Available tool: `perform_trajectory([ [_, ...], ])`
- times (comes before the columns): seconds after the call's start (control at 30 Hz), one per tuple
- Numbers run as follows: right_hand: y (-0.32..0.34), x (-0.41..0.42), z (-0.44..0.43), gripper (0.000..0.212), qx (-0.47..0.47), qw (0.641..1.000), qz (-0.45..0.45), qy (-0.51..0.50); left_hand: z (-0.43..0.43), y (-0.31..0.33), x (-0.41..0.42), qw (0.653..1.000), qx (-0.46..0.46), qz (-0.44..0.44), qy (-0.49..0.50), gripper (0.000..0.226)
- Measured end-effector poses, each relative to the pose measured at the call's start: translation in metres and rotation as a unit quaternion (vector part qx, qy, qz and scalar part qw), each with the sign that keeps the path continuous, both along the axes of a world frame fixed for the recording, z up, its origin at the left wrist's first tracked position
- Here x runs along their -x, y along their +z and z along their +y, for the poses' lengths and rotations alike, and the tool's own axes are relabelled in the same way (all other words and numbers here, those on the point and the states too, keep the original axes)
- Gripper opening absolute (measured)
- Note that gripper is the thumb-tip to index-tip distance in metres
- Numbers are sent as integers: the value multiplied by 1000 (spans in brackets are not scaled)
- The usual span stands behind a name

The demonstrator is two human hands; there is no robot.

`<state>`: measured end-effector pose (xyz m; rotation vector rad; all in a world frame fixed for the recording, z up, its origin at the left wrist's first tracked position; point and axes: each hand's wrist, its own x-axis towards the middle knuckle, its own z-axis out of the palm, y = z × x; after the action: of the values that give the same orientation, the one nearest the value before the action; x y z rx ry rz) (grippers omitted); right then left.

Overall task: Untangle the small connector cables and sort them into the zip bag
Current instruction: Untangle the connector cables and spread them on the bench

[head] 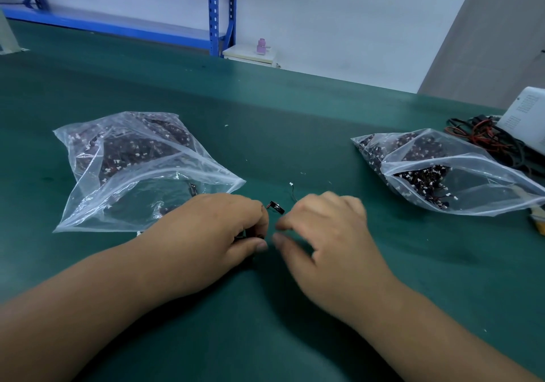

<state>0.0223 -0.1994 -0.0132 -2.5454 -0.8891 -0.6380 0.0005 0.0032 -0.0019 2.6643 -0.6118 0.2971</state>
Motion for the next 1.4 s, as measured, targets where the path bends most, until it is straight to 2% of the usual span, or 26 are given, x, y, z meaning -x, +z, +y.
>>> perform_trajectory([
  [0.07,-3,9,7,20,17,999,29,24,-1,1,1,1000,17,1,2,15],
  [0.17,-5,14,10,28,2,997,82,7,-1,1,2,999,42,7,11,16],
  [0.27,-5,13,11,39,-12,996,85,-22,-2,0,2,997,68,19,16,17],
  [0.4,-6,11,12,39,1,995,91,-48,-7,1,4,995,91,34,-10,14],
  [0.5,-7,6,10,37,-3,990,133,-51,-8,2,6,990,119,65,-33,10],
  [0.67,-8,2,9,24,-120,979,165,-28,-8,2,8,993,101,61,-4,42],
  [0.83,-12,1,9,31,-192,960,205,-19,-9,3,10,991,120,58,19,48],
  [0.97,-12,2,10,34,-156,971,182,-15,-10,4,12,992,121,42,12,47],
  [1.1,-11,1,10,18,-116,977,179,-9,-11,4,11,990,133,54,-7,51],
  [1.23,-13,-1,8,12,-148,972,181,-2,-10,4,11,991,121,56,-7,50],
  [1.4,-15,-1,6,11,-211,957,199,-2,-8,2,6,996,31,78,-2,43],
])
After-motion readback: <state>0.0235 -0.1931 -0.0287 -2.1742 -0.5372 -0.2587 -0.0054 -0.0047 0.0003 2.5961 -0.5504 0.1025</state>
